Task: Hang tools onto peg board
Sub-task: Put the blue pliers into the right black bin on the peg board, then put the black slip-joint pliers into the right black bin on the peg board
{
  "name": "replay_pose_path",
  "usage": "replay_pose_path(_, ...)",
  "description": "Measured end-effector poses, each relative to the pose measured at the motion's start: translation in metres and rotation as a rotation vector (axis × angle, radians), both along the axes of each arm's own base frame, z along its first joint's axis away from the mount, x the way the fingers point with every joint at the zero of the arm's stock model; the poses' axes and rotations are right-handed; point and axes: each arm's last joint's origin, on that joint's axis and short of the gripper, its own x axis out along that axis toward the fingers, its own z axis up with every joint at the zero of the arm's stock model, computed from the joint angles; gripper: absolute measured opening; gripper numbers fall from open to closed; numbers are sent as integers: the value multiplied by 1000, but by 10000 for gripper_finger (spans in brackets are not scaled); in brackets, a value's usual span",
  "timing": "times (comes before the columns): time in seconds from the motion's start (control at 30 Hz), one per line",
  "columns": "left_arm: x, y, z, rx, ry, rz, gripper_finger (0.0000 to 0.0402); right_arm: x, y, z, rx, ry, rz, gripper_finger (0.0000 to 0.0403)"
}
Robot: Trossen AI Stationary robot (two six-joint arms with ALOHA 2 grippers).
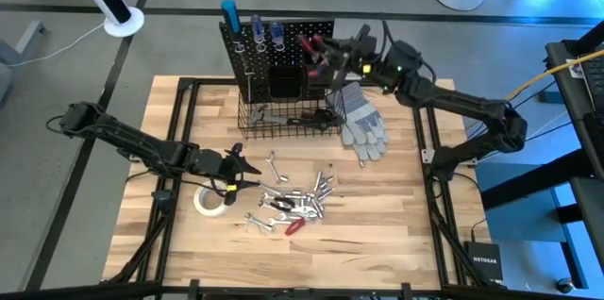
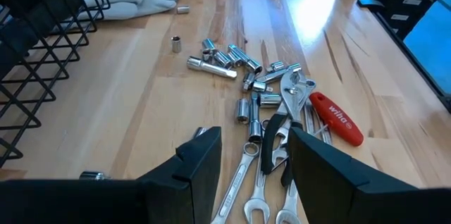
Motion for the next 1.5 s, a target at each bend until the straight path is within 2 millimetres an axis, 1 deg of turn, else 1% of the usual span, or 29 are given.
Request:
replay_pose_path(0.07,0,0,0,0,0,0,155,-4,-11,-1,8,4,44,47)
replay_pose_path(0.23,0,0,0,2,0,-1,155,-17,-32,-1,56,-2,135,47)
replay_pose_path(0.5,0,0,0,12,-1,-6,155,-18,-55,-13,96,22,99,47)
replay_pose_path(0.63,0,0,0,9,-1,-5,155,-17,-63,-20,133,34,111,47)
replay_pose_path(0.93,0,0,0,1,-1,-1,155,-15,-64,-26,162,73,103,50)
replay_pose_path(1.07,0,0,0,0,-1,0,155,-15,-65,-28,138,106,79,64)
replay_pose_path(1.23,0,0,0,0,0,0,155,-15,-65,-28,120,115,27,95)
replay_pose_path(1.37,0,0,0,0,-1,0,155,-16,-65,-27,97,124,18,131)
replay_pose_path(1.43,0,0,0,0,-1,0,155,-19,-63,-21,73,123,14,152)
replay_pose_path(1.5,0,0,0,0,0,1,155,-24,-59,-12,51,116,11,171)
